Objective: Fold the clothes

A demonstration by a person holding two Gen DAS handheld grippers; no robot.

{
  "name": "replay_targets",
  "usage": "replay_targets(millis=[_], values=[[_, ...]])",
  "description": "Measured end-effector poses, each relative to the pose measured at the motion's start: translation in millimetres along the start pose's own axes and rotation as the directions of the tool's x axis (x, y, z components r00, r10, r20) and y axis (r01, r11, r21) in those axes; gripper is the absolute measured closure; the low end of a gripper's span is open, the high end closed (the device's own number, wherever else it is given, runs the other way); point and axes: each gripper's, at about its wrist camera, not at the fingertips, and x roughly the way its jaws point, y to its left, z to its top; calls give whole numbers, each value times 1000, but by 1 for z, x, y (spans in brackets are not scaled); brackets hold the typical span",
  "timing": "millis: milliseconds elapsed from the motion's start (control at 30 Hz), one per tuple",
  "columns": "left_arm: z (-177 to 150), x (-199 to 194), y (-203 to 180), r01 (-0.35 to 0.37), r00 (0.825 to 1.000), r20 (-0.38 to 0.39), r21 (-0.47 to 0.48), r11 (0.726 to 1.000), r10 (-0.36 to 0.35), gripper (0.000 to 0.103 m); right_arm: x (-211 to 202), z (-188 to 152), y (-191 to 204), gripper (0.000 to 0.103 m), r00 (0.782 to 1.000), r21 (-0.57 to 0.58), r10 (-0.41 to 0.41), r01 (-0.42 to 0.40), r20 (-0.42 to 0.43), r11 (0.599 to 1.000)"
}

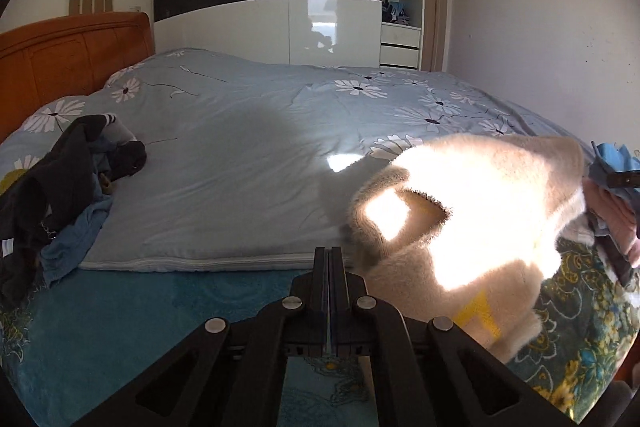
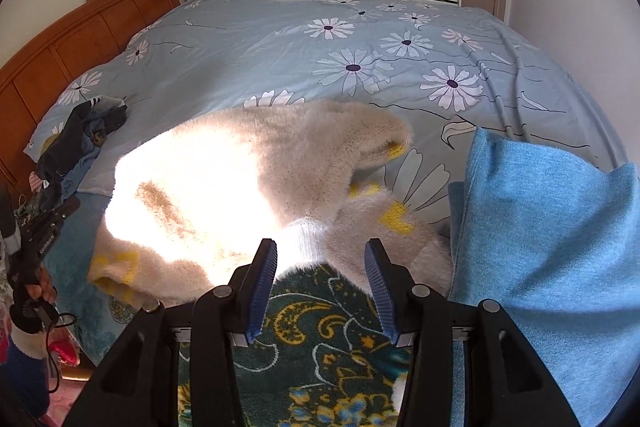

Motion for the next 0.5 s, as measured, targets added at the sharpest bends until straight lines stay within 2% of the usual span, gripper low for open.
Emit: replay_targets(millis=[100, 167, 200, 233, 267, 300, 333, 400, 500], values=[[-12, -3, -9, 108, 994, -35, 23, 994, -108, 100, 5, 1, 1, 56, 1000, 17, 4, -4, -8, 1000], [-24, 0, -23, 111, 992, -64, 82, 990, -106, 99, 10, 1, 4, 56, 1000, 28, 10, -10, -16, 1000], [-30, 1, -30, 113, 991, -78, 111, 987, -104, 92, 12, 0, 7, 56, 1000, 26, 16, -15, -20, 1000], [-36, 3, -37, 115, 990, -93, 139, 984, -103, 81, 14, 0, 11, 56, 999, 24, 22, -21, -24, 1000], [-41, 5, -45, 120, 989, -107, 164, 979, -104, 73, 15, 0, 14, 56, 999, 18, 27, -27, -28, 999], [-46, 7, -53, 126, 987, -119, 189, 974, -104, 60, 16, -1, 17, 56, 999, 11, 33, -33, -31, 999], [-49, 9, -61, 129, 987, -124, 221, 967, -104, 54, 17, -1, 19, 56, 999, 7, 36, -35, -34, 999], [-52, 14, -83, 117, 989, -119, 313, 943, -83, 51, 18, -2, 22, 56, 998, 3, 40, -39, -40, 999], [-60, 22, -115, 77, 992, -123, 479, 874, -20, 49, 18, -6, 22, 56, 998, 19, 51, -50, -47, 999]])
